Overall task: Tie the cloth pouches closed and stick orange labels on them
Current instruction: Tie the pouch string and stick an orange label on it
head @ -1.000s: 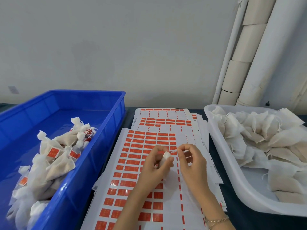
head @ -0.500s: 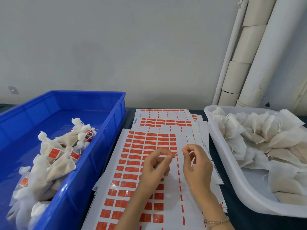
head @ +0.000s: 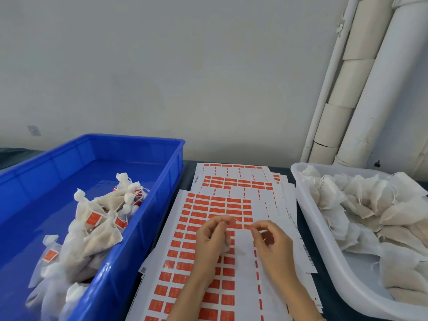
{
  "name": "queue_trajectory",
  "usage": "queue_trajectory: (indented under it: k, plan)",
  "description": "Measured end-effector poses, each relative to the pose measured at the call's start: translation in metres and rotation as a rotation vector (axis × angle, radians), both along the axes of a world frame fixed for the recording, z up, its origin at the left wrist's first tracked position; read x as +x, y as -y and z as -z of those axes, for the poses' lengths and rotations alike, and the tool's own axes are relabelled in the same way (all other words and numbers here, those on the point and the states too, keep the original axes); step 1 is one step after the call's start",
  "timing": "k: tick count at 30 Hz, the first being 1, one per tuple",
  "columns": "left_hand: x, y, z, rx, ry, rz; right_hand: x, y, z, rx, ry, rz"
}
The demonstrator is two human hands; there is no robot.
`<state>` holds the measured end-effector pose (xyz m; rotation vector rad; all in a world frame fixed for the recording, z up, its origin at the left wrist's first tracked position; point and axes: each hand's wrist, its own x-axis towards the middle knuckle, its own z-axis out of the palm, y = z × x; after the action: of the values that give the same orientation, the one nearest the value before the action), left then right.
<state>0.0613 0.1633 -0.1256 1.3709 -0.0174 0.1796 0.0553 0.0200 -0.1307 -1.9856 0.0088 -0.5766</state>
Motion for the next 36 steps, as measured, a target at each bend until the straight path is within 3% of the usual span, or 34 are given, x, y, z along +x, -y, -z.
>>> queue_trajectory:
  k: [3,8,11,16,19,25,33,36]
  plan:
    - [0.003,-0.002,0.004,-0.029,-0.035,-0.117,0.013,0.016,-0.008,0.064,-0.055,0.128]
    - [0.006,0.001,0.007,0.005,-0.046,-0.172,0.026,0.03,-0.007,-0.173,-0.417,0.195]
    - [0.007,0.003,0.007,0.029,-0.043,-0.169,0.027,0.03,-0.003,-0.195,-0.388,0.175]
    - [0.007,0.002,0.007,0.035,-0.053,-0.177,0.031,0.033,-0.009,0.106,-0.256,0.183]
    - [0.007,0.003,0.007,0.028,-0.06,-0.171,0.039,0.037,-0.02,0.217,-0.307,0.126]
    - [0.009,0.004,0.008,0.031,-0.06,-0.175,0.059,0.034,-0.035,-0.113,-0.604,-0.094]
    - [0.007,0.007,0.012,0.054,-0.064,-0.118,0.051,0.032,-0.036,0.024,-0.605,-0.149]
    - [0.009,0.005,0.007,0.175,-0.068,-0.099,0.043,0.039,-0.03,0.153,-0.587,-0.197]
